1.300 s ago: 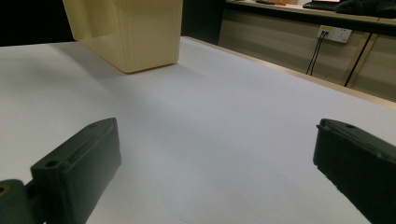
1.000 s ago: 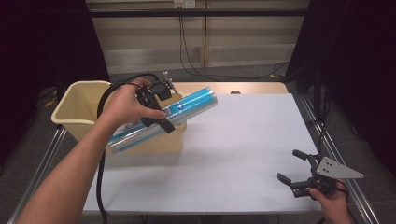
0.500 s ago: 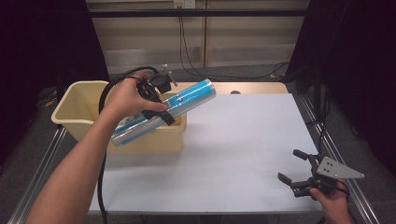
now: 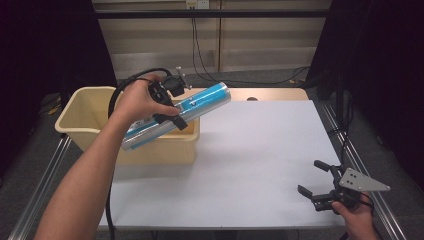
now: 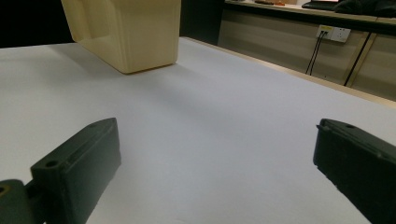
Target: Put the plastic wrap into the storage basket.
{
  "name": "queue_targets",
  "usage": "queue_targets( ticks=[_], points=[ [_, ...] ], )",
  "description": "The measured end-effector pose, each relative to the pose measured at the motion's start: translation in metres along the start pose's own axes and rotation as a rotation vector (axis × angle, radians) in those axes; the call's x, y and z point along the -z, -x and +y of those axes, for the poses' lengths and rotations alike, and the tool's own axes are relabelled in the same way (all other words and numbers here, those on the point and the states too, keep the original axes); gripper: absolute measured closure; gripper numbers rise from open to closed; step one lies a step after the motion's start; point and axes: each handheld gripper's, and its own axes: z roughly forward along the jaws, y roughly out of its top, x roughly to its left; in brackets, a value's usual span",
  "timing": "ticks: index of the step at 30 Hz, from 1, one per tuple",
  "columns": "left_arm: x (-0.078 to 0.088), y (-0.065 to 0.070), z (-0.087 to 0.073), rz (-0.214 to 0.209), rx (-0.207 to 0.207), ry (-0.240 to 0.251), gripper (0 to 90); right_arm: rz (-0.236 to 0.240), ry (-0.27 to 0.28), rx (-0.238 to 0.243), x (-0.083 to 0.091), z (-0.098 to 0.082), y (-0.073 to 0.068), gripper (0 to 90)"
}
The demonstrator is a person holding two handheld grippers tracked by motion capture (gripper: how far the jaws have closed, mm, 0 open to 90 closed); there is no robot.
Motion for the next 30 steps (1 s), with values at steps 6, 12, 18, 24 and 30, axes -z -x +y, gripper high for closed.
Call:
queue_targets(
  ticks=[6,12,18,24,30],
  points=[
    [-0.003,-0.004,0.001,0.005,-0.005,-0.014,32.1,0.002,-0.004,0.0,0.0,0.0,0.0,0.6],
    [-0.005,-0.008,0.002,0.023,-0.034,-0.016,32.1,0.002,0.001,-0.003,0.001,-0.001,0.001,0.6],
    [-0.009,-0.015,0.003,0.027,-0.067,-0.032,32.1,0.003,0.004,-0.004,0.0,0.0,0.001,0.6],
    [-0.013,-0.018,0.004,0.042,-0.07,-0.016,32.1,0.002,0.0,-0.003,0.001,-0.001,0.001,0.5],
    [-0.016,-0.019,0.005,0.054,-0.104,-0.025,32.1,0.003,-0.004,-0.007,0.001,-0.001,0.002,0.6]
  ],
)
